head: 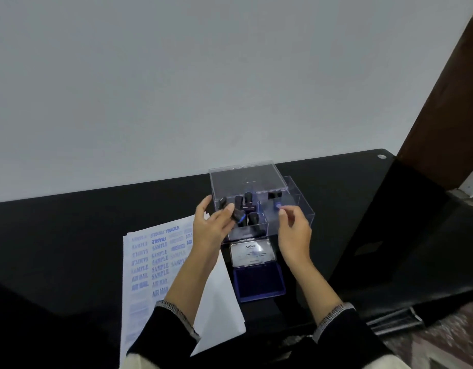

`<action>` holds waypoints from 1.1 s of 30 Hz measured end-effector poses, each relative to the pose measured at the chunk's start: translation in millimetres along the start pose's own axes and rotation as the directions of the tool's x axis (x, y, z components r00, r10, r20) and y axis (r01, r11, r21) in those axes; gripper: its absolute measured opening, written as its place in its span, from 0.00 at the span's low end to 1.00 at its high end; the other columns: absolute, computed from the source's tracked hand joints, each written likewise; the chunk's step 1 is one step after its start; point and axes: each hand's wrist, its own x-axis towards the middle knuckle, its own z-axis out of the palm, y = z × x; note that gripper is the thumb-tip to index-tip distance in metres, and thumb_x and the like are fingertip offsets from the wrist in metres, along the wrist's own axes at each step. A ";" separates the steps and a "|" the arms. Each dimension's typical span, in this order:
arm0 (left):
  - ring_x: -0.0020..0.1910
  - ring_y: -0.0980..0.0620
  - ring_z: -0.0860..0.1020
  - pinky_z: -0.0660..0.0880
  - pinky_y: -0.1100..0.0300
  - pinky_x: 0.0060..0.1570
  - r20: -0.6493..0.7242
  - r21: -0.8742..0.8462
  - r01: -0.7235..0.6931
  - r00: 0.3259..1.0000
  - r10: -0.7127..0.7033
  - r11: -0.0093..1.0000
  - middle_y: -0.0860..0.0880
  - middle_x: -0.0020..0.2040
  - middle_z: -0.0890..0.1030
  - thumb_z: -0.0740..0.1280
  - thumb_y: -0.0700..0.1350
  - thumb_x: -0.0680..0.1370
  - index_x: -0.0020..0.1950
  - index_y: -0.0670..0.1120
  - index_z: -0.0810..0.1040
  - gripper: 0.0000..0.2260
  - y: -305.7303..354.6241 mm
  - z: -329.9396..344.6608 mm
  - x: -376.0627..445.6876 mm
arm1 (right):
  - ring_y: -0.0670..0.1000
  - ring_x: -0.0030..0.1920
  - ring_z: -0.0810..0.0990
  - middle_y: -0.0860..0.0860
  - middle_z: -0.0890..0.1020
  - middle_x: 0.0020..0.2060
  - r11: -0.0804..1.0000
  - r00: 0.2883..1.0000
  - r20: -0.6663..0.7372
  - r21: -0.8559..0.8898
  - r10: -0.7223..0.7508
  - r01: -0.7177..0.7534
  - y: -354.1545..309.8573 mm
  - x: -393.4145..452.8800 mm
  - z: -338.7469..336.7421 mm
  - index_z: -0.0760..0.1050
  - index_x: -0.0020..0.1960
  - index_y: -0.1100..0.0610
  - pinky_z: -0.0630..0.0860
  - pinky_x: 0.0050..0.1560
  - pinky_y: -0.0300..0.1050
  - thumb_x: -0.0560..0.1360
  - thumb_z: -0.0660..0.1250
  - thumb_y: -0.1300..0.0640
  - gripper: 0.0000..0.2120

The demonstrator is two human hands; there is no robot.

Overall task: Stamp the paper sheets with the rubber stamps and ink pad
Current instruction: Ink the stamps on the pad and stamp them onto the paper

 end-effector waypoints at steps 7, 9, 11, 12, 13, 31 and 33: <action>0.52 0.46 0.83 0.80 0.61 0.49 0.036 0.115 -0.005 0.999 0.001 0.993 0.40 0.50 0.84 0.71 0.39 0.76 0.59 0.44 0.77 0.12 -21.1 -26.1 -29.3 | 0.48 0.29 0.75 0.55 0.80 0.35 0.869 0.877 0.357 0.255 0.322 -0.423 -10.5 -49.5 13.4 0.76 0.52 0.60 0.70 0.28 0.40 0.82 0.57 0.51 0.14; 0.52 0.50 0.83 0.79 0.64 0.46 0.035 0.236 -0.084 0.996 0.078 0.968 0.43 0.50 0.83 0.73 0.40 0.74 0.56 0.46 0.79 0.11 -24.8 -28.8 -36.0 | 0.49 0.29 0.75 0.56 0.80 0.35 0.858 0.845 0.426 0.244 0.324 -0.452 -11.7 -55.7 13.8 0.75 0.52 0.61 0.69 0.28 0.40 0.81 0.59 0.50 0.15; 0.46 0.60 0.82 0.77 0.68 0.42 0.043 0.325 -0.160 0.987 0.155 0.932 0.49 0.48 0.82 0.74 0.39 0.73 0.54 0.46 0.80 0.10 -26.5 -27.9 -43.6 | 0.49 0.29 0.74 0.56 0.80 0.35 0.853 0.831 0.452 0.242 0.323 -0.463 -11.4 -60.0 13.5 0.76 0.52 0.62 0.69 0.28 0.40 0.80 0.61 0.50 0.14; 0.43 0.63 0.82 0.76 0.69 0.41 0.046 0.362 -0.198 0.980 0.195 0.911 0.51 0.46 0.82 0.74 0.39 0.73 0.53 0.46 0.81 0.10 -27.2 -27.4 -46.5 | 0.49 0.29 0.74 0.55 0.80 0.34 0.848 0.832 0.449 0.249 0.327 -0.468 -10.5 -61.7 13.3 0.76 0.51 0.62 0.69 0.29 0.40 0.80 0.62 0.51 0.14; 0.42 0.65 0.81 0.76 0.71 0.41 0.052 0.402 -0.233 0.971 0.232 0.886 0.53 0.46 0.82 0.75 0.40 0.72 0.52 0.48 0.81 0.10 -27.6 -26.9 -48.7 | 0.48 0.29 0.73 0.55 0.79 0.34 0.845 0.833 0.443 0.253 0.331 -0.471 -9.7 -63.4 12.5 0.76 0.50 0.62 0.69 0.29 0.40 0.80 0.63 0.52 0.13; 0.78 0.56 0.44 0.38 0.51 0.75 0.486 0.872 -0.480 0.873 -0.046 0.095 0.60 0.77 0.59 0.64 0.70 0.71 0.74 0.61 0.65 0.33 -62.3 -99.2 -39.5 | 0.51 0.34 0.74 0.49 0.76 0.34 0.800 0.911 0.397 -0.510 -0.108 0.317 14.3 -64.0 -25.3 0.69 0.45 0.53 0.71 0.33 0.50 0.82 0.55 0.51 0.10; 0.78 0.57 0.44 0.38 0.51 0.75 0.491 0.870 -0.487 0.870 -0.044 0.080 0.61 0.77 0.58 0.61 0.74 0.69 0.74 0.62 0.64 0.36 -64.2 -100.6 -38.8 | 0.50 0.34 0.74 0.49 0.75 0.35 0.737 0.892 0.432 -0.558 -0.135 0.382 11.5 -64.5 -24.9 0.68 0.45 0.53 0.70 0.33 0.48 0.82 0.55 0.50 0.10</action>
